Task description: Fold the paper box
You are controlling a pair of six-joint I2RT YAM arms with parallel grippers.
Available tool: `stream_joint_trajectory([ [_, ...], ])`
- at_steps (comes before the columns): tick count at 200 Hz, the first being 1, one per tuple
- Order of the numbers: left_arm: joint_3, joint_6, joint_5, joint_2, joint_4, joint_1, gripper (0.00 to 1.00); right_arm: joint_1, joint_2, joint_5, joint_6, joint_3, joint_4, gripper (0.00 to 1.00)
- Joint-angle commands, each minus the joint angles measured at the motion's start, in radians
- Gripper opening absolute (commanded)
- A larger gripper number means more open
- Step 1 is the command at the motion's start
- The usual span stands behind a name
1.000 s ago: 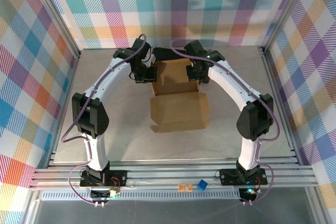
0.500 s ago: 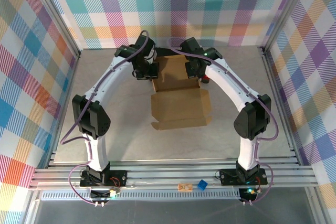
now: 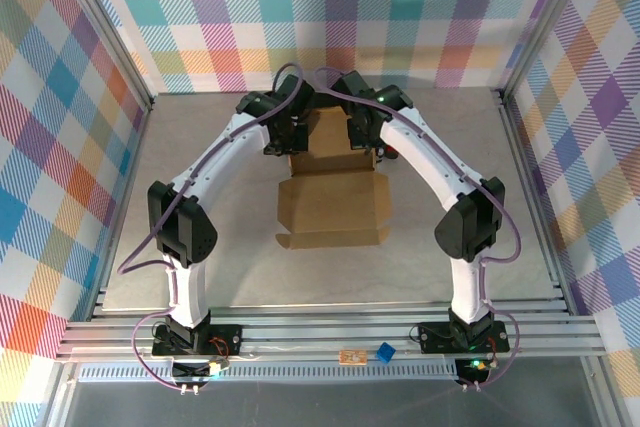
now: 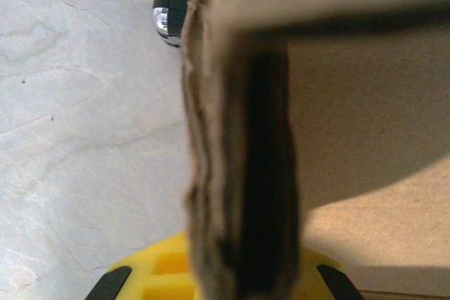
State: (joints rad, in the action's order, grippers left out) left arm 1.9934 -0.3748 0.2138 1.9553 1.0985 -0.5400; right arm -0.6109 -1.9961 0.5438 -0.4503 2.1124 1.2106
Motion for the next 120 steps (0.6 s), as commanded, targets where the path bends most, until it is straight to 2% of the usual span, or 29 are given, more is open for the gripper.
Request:
stream_joint_trajectory([
  [1, 0.004, 0.01, 0.157, 0.013, 0.077, -0.006, 0.0, 0.005, -0.021, 0.038, -0.038, 0.05, 0.108, 0.0],
  [20, -0.028, 0.019, 0.148, -0.01, 0.046, -0.009, 0.0, 0.005, -0.024, 0.023, -0.039, 0.055, 0.109, 0.0],
  [43, -0.06, 0.027, 0.083, -0.039, 0.003, -0.003, 0.0, 0.005, -0.024, 0.006, -0.024, 0.049, 0.098, 0.0],
  [85, -0.083, 0.023, -0.068, -0.062, -0.028, 0.022, 0.25, 0.007, -0.019, -0.018, -0.012, 0.038, 0.089, 0.0],
  [120, -0.091, 0.011, -0.16, -0.083, -0.038, 0.044, 0.4, 0.011, -0.02, -0.037, 0.005, 0.031, 0.087, 0.0],
])
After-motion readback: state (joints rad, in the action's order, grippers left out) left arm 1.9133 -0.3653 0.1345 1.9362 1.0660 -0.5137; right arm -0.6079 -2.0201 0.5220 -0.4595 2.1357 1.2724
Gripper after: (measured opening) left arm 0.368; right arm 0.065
